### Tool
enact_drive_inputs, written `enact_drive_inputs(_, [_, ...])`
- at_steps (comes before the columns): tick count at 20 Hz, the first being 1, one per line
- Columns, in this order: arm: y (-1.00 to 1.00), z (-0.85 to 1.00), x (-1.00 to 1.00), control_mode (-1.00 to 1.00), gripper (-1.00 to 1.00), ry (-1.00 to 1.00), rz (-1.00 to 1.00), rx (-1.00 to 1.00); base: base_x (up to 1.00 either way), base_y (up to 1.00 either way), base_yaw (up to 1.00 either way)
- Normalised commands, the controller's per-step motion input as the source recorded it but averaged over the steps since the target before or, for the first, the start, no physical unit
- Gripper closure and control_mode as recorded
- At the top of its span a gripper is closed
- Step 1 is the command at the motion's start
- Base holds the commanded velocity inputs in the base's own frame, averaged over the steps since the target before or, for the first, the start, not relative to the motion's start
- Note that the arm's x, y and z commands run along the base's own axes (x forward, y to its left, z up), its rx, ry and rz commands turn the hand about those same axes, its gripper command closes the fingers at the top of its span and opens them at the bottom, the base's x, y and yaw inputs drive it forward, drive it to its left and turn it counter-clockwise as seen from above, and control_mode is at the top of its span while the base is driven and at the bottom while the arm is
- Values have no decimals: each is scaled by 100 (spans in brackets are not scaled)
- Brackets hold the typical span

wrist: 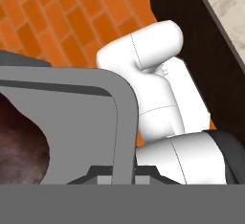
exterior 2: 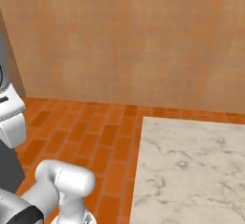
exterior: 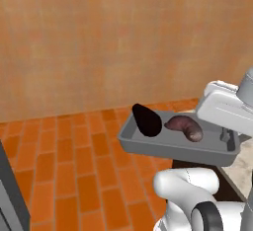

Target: Take the meat container that has the chicken drumstick and place it on the second highest rack of the freezer. Then take the vegetable container that has the potato and avocado and place it on the highest rack of the freezer.

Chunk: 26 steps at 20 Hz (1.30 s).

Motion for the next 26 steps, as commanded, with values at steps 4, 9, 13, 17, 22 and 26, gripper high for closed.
enact_drive_inputs(4, [0, 0, 0, 100, 100, 0, 0, 0, 100, 0, 12])
enact_drive_inputs(9, [0, 0, 0, 100, 100, 0, 0, 0, 100, 15, 49])
enact_drive_inputs(13, [0, 0, 0, 100, 100, 0, 0, 0, 91, 5, 75])
enact_drive_inputs(17, [0, 0, 0, 100, 100, 0, 0, 0, 58, 0, 83])
enact_drive_inputs(22, [0, 0, 0, 100, 100, 0, 0, 0, 87, 0, 77])
enact_drive_inputs(26, [0, 0, 0, 100, 100, 0, 0, 0, 100, 5, 64])
